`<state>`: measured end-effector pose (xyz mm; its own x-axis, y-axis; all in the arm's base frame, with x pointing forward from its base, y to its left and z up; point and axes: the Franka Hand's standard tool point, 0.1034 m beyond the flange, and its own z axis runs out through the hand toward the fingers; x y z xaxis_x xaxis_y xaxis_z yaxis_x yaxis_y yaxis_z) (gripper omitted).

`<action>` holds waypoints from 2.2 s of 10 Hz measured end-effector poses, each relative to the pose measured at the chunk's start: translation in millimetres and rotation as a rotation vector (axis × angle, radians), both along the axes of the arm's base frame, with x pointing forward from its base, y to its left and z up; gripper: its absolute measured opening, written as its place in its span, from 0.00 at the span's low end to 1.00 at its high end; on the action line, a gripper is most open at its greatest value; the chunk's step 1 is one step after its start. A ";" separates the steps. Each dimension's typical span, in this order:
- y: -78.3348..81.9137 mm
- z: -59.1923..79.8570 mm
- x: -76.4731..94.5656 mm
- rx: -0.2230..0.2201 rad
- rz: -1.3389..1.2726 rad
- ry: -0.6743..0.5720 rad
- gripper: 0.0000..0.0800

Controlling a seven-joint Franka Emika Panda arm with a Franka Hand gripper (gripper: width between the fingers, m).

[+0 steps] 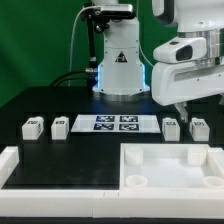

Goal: Assemble one leg

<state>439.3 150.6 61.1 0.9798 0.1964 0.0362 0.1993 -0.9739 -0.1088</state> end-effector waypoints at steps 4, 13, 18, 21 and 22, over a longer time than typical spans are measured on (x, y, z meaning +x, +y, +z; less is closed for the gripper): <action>1.0 -4.6 -6.8 0.010 -0.192 0.074 0.81; 11.0 -15.2 -31.2 -0.087 -0.121 0.859 0.81; 14.6 -29.7 -38.1 -0.097 -0.139 0.894 0.81; 18.2 -41.2 -48.1 -0.104 -0.131 0.912 0.81; 16.4 -46.3 -50.5 -0.101 -0.132 0.911 0.81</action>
Offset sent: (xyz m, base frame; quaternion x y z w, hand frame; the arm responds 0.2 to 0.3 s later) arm 0.0000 0.0000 0.0000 0.0000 0.0000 0.0000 1.0000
